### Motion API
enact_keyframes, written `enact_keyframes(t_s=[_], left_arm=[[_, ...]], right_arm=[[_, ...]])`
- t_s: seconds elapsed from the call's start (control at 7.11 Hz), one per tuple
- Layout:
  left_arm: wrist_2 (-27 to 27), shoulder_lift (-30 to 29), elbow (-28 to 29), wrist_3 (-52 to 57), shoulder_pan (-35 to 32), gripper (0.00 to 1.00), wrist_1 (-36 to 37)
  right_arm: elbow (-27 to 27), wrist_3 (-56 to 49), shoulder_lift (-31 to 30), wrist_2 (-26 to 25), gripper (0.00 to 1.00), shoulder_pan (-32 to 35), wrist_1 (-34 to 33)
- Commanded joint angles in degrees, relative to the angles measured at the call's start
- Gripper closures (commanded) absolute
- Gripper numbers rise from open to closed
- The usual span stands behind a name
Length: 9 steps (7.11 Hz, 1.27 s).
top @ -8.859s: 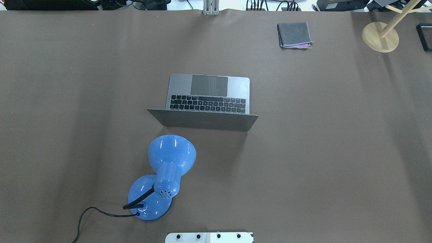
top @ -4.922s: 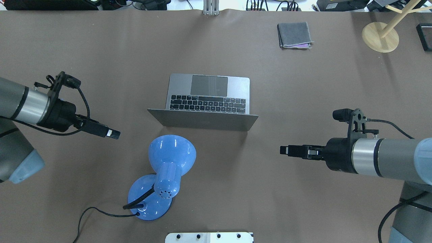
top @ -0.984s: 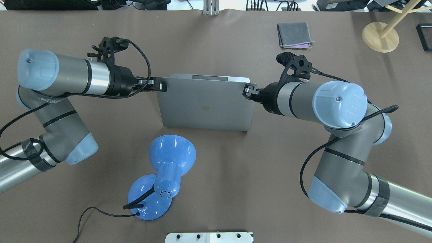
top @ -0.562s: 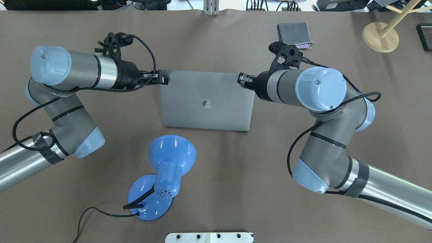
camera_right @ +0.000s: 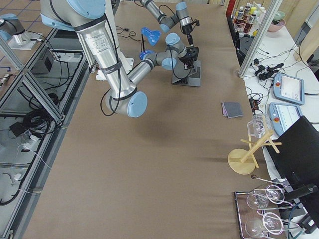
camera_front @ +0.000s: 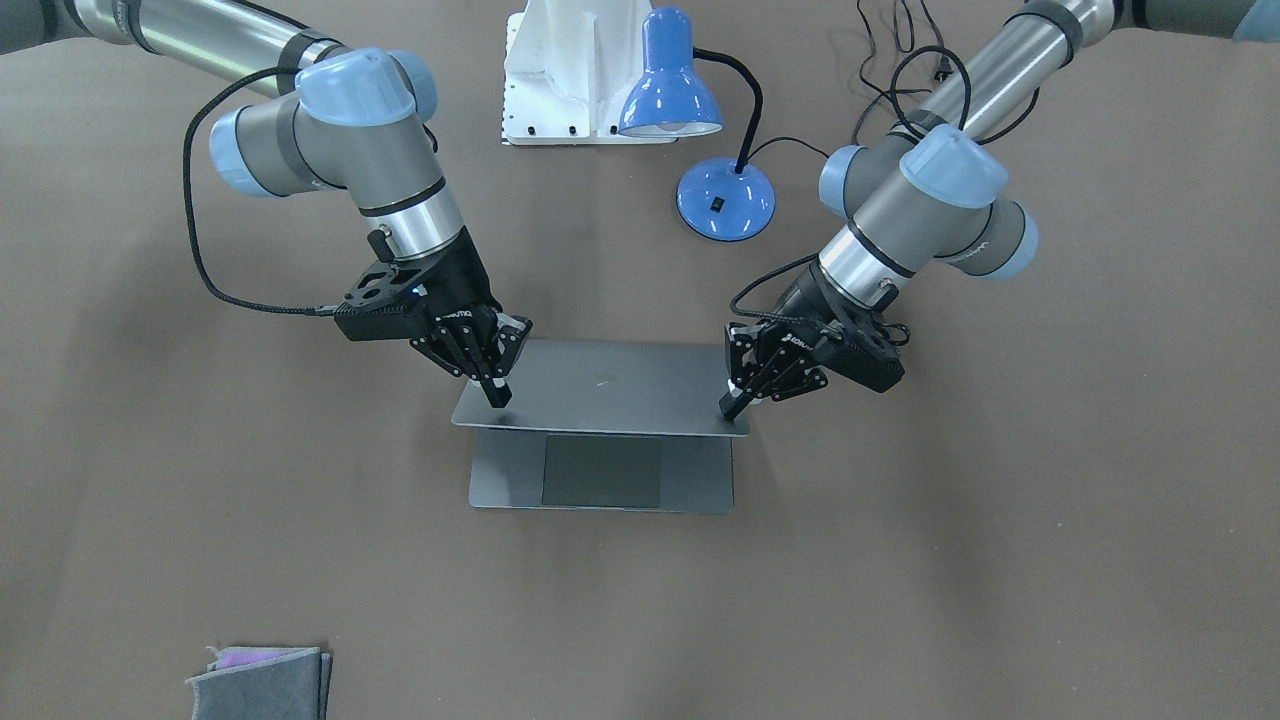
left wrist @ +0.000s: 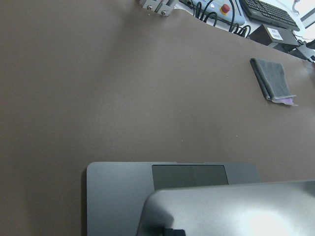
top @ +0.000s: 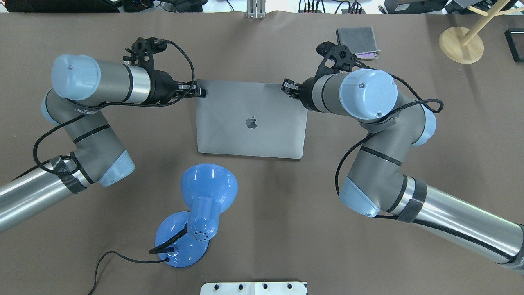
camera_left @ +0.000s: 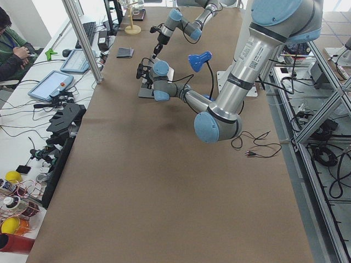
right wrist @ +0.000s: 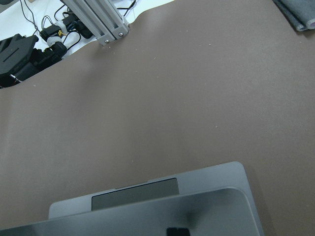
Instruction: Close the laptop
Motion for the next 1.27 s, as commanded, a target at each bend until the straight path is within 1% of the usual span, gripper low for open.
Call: enact_keyframes(t_s=[0.0, 0.14, 0.28, 0.42, 0.84, 0.98, 1.12], left_arm=[[2.0, -2.4, 5.0, 0.0, 0.2, 1.00, -0.1], [4.0, -3.6, 7.7, 2.1, 0.6, 1.00, -0.1], [8.3, -3.6, 9.0, 3.5, 2.3, 1.00, 0.0], [8.6, -3.7, 9.0, 3.6, 2.4, 1.00, 0.0], [8.2, -3.9, 6.4, 3.5, 2.1, 1.00, -0.1], [6.3, -3.8, 4.9, 3.4, 2.0, 1.00, 0.2], [3.4, -3.7, 3.4, 2.9, 1.7, 1.00, 0.4]], right_arm=[[-4.6, 0.1, 2.2, -0.4, 1.00, 0.0, 0.2], [-6.1, -0.1, 2.3, -0.7, 1.00, -0.2, 0.1], [-7.9, -0.3, 2.4, -3.7, 1.00, -1.2, 0.2], [-7.9, -0.2, 2.5, -4.2, 1.00, -1.3, 0.5], [-6.9, -0.1, 3.4, -3.7, 1.00, -1.3, 0.6], [-5.6, -0.2, 3.4, -2.7, 1.00, -1.1, 0.4], [-3.9, -0.2, 2.9, 0.2, 1.00, 0.0, 0.1]])
